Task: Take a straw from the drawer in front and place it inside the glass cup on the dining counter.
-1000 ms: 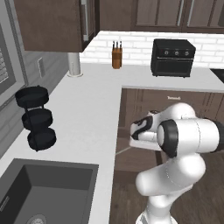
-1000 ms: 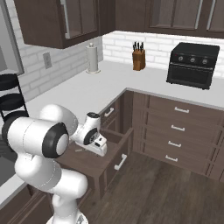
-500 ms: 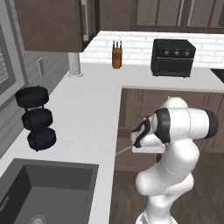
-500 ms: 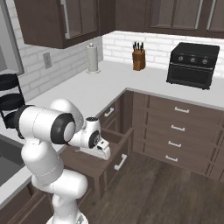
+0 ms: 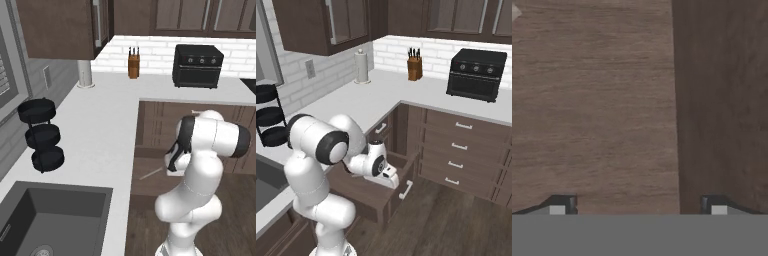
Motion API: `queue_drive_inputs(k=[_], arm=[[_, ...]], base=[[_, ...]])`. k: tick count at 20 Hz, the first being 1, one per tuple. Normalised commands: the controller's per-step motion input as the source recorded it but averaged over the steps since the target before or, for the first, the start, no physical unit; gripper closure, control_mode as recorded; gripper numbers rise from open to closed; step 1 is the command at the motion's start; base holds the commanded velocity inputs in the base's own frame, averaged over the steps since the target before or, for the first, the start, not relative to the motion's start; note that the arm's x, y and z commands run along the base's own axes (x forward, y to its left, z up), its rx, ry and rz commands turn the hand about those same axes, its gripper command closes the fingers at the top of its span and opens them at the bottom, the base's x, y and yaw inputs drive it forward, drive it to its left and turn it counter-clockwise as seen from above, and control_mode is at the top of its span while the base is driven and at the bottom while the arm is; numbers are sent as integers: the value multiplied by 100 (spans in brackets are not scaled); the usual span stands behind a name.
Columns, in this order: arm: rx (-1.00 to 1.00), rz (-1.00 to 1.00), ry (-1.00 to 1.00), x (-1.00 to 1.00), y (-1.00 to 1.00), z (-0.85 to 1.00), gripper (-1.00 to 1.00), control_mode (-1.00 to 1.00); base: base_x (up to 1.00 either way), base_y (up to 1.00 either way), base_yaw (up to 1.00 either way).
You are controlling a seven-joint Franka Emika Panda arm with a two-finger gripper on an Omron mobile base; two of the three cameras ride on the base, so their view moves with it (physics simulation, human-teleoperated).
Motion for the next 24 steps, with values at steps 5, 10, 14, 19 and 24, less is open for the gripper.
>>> queue_drive_inputs(k=[5,10,14,19,24], arm=[[-4,0,0,-26,-100,-3,-100,-100],[0,0,-2,-28,-20,39,-100,-100],[1,-2,0,-6,85,92,-100,-100],[1,-7,1,13,91,49,-100,-100],[7,-12,9,35,32,2,-100,-100]], base=[[0,0,0],[0,0,0],[0,0,0],[0,0,0],[0,0,0]])
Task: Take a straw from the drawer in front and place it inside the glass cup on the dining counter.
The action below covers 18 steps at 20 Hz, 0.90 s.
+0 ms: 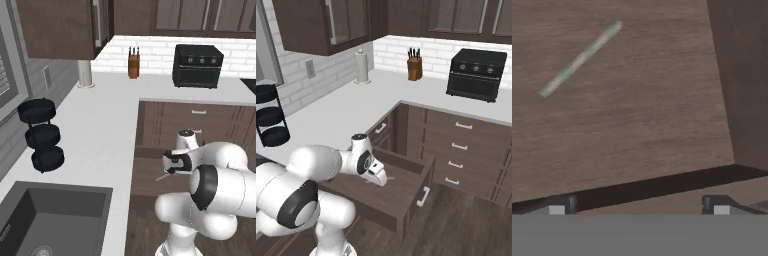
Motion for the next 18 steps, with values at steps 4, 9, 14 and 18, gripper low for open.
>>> queue_drive_inputs(k=[4,9,14,18], arm=[[15,-16,12,47,0,0,-100,-100],[13,-19,9,63,0,0,-100,-100],[3,-22,3,44,0,-5,-100,-100],[0,-25,7,38,-4,-23,-100,-100]], base=[[0,0,0],[0,0,0],[0,0,0],[0,0,0]])
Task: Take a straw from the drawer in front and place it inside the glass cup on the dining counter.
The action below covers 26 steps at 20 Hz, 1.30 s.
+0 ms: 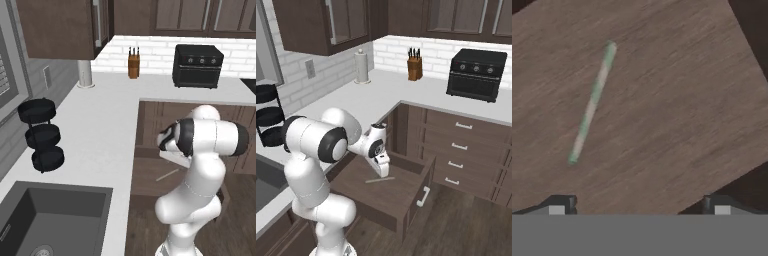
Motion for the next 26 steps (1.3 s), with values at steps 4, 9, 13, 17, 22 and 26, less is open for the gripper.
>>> queue_drive_inputs(k=[4,9,13,17,22,26], arm=[[0,-25,9,30,-14,-31,-100,-100],[-1,-21,5,13,-25,-41,-100,-100],[-4,-14,1,25,-16,-44,-100,-100],[-4,-4,0,32,0,-39,-100,-100],[-2,0,0,29,0,-33,-100,-100],[-1,0,0,14,0,-30,-100,-100]], base=[[0,0,0],[0,0,0],[0,0,0],[0,0,0],[0,0,0],[0,0,0]])
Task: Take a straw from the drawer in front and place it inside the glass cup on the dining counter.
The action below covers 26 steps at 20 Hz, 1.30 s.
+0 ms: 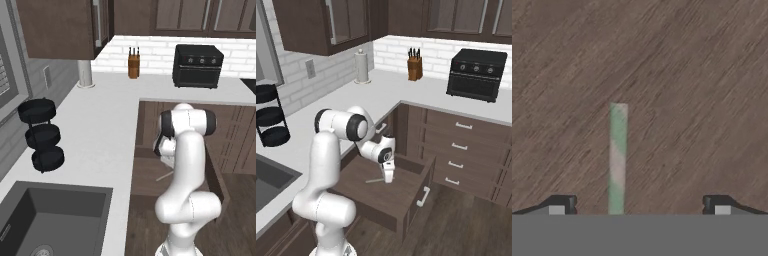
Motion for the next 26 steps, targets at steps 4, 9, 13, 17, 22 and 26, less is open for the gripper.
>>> queue_drive_inputs(k=[4,9,13,17,22,26], arm=[[0,0,0,12,0,-27,-100,-100],[0,0,0,6,0,-26,-100,-100],[0,0,0,2,0,-24,-100,-100],[0,0,0,-1,-2,-31,-100,-100],[0,0,-3,-34,-17,-44,-100,-100],[0,0,-9,-44,-28,-46,-100,-100]], base=[[0,0,0],[0,0,0],[0,0,0],[0,0,0],[0,0,0],[0,0,0]])
